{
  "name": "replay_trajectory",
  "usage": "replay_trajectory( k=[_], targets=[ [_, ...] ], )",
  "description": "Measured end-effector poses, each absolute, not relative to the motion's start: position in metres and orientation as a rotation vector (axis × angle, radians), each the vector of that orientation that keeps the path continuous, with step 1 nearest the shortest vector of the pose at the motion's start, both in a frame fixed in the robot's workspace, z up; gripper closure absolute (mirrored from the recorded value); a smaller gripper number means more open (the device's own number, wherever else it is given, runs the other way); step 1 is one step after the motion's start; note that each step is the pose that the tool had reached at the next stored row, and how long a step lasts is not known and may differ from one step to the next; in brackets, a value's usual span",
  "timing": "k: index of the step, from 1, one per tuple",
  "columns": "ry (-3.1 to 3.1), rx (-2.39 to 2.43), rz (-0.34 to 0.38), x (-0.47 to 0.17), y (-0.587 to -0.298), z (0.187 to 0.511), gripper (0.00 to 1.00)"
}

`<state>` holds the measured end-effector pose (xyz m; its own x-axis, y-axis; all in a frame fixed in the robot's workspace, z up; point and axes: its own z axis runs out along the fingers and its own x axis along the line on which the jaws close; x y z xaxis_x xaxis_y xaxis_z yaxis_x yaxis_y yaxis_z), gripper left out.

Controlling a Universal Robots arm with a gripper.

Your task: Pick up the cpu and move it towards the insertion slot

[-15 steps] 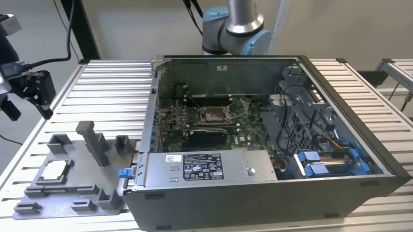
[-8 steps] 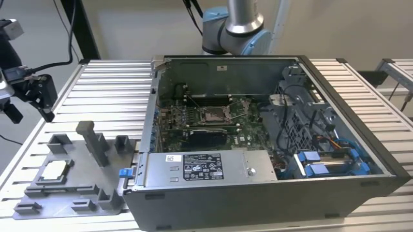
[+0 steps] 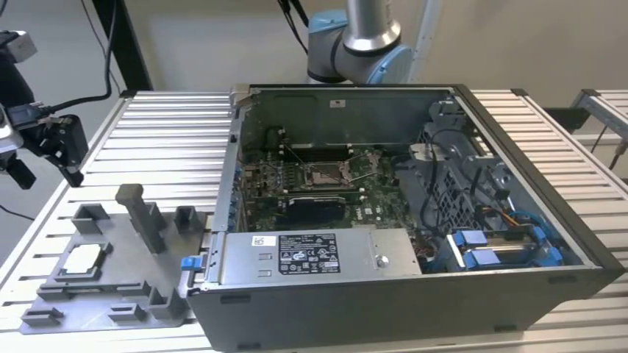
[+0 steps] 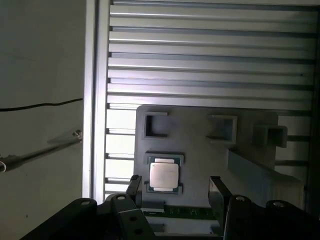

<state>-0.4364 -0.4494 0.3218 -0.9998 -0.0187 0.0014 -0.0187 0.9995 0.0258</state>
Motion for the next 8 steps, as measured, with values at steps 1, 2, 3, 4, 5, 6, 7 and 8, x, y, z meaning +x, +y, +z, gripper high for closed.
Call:
replay_trajectory(
  k=[1, 2, 3, 4, 5, 6, 7, 8],
  targets=[
    [-3.14, 0.029, -0.041, -0.4364, -0.4493, 0.3213, 0.0],
    [-3.14, 0.029, -0.041, -0.4364, -0.4494, 0.3208, 0.0],
    [-3.139, 0.029, -0.04, -0.4365, -0.4494, 0.3203, 0.0],
    [-3.14, 0.029, -0.04, -0.4364, -0.4494, 0.3196, 0.0],
    [-3.14, 0.029, -0.041, -0.4365, -0.4494, 0.3187, 0.0],
    [-3.14, 0.029, -0.04, -0.4365, -0.4494, 0.3179, 0.0],
    [-3.139, 0.029, -0.04, -0.4365, -0.4494, 0.3172, 0.0],
    [-3.139, 0.029, -0.04, -0.4365, -0.4494, 0.3163, 0.0]
  ],
)
